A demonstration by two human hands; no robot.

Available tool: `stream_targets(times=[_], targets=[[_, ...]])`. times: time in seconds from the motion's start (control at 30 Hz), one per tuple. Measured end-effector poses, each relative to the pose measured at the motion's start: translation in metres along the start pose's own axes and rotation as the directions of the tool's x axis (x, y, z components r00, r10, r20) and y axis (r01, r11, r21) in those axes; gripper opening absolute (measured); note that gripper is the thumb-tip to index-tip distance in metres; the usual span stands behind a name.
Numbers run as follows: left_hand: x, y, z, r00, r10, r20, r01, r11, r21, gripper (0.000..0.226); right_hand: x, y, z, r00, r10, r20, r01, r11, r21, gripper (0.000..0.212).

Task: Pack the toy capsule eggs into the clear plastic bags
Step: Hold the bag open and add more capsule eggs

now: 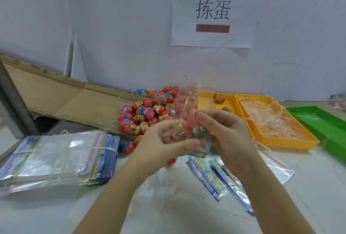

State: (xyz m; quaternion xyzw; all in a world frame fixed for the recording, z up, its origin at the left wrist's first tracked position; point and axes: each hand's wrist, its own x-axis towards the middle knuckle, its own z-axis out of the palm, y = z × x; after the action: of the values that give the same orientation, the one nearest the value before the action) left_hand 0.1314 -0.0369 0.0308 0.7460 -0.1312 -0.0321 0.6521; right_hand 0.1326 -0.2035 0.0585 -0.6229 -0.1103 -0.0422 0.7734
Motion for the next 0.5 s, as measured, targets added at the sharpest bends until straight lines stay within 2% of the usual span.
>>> stream_targets(times=[0.07, 0.17, 0.27, 0.33, 0.4, 0.47, 0.5], targets=[[-0.001, 0.003, 0.003, 1.000, -0.007, -0.021, 0.006, 1.000, -0.029, 0.043, -0.001, 0.000, 0.001, 1.000, -0.007, -0.028, 0.008, 1.000, 0.026, 0.014], [-0.001, 0.006, 0.003, 0.999, -0.021, -0.034, 0.019, 0.998, -0.065, 0.045, -0.004, 0.001, 0.004, 0.994, -0.068, -0.081, 0.069, 0.998, -0.001, 0.016], [-0.002, 0.006, 0.001, 0.999, -0.022, -0.025, 0.019, 0.993, -0.112, 0.048, -0.006, 0.002, 0.009, 0.990, -0.093, -0.106, 0.093, 0.996, -0.003, 0.036], [-0.003, 0.005, -0.001, 0.999, 0.003, 0.043, 0.003, 0.989, -0.150, 0.044, -0.007, 0.005, 0.011, 0.988, -0.133, -0.072, 0.129, 0.990, -0.063, 0.051], [-0.004, 0.005, -0.003, 0.996, 0.049, 0.068, -0.037, 0.985, -0.171, 0.037, -0.007, 0.008, 0.013, 0.990, -0.138, -0.018, 0.137, 0.989, -0.049, 0.063], [-0.002, 0.005, -0.007, 0.996, 0.079, -0.048, -0.086, 0.979, -0.187, 0.034, -0.002, 0.011, 0.011, 0.995, -0.091, -0.042, 0.092, 0.996, 0.013, 0.060], [0.000, 0.005, -0.009, 0.988, 0.092, -0.123, -0.117, 0.970, -0.214, 0.034, 0.000, 0.013, 0.009, 0.995, -0.060, -0.078, 0.060, 0.998, 0.009, 0.050]])
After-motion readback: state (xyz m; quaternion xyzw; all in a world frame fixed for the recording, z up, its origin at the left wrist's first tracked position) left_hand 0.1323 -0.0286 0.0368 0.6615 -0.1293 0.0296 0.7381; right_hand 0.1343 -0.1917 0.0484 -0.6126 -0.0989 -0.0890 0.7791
